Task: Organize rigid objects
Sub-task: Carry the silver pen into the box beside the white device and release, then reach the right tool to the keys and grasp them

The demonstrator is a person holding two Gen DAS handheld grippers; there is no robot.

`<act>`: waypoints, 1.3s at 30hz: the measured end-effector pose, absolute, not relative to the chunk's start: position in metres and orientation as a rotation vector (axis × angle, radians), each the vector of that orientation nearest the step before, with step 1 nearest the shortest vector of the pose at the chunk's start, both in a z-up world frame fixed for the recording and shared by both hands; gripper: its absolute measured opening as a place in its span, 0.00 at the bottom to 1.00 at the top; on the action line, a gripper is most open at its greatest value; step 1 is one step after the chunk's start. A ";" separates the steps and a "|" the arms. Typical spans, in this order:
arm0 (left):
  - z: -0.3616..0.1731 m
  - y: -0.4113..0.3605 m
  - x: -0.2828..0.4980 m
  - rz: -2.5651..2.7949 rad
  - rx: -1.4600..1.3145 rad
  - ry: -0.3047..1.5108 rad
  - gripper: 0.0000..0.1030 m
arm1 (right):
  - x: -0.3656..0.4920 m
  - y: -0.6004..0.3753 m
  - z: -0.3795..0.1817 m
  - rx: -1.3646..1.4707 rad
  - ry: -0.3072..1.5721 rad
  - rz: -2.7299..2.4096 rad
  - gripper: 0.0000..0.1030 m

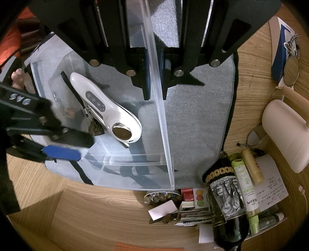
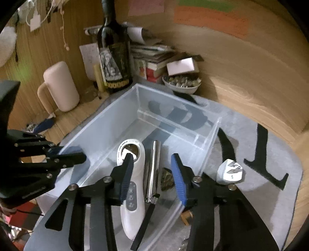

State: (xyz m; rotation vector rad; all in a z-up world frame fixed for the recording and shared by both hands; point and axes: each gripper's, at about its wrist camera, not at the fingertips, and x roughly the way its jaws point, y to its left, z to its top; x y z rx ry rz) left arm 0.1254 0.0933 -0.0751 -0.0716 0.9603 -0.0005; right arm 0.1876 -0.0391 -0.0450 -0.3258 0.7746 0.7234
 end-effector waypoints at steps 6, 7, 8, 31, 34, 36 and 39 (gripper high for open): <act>-0.075 0.093 0.125 0.000 -0.072 0.961 0.08 | 0.181 -0.056 -0.024 -0.290 0.706 0.703 0.51; -0.075 0.094 0.125 0.000 -0.071 0.961 0.08 | 0.180 -0.061 -0.021 -0.285 0.693 0.697 0.54; -0.075 0.094 0.125 0.001 -0.073 0.962 0.08 | 0.179 -0.064 -0.018 -0.281 0.680 0.691 0.56; -0.075 0.094 0.125 0.006 -0.068 0.967 0.08 | 0.192 -0.141 -0.073 -0.188 0.834 0.549 0.57; -0.075 0.094 0.125 0.006 -0.066 0.966 0.08 | 0.184 -0.139 -0.089 -0.217 0.874 0.568 0.57; -0.075 0.094 0.125 0.006 -0.067 0.967 0.08 | 0.177 -0.137 -0.098 -0.239 0.892 0.580 0.57; -0.075 0.094 0.125 0.006 -0.068 0.967 0.08 | 0.173 -0.134 -0.112 -0.277 0.922 0.583 0.56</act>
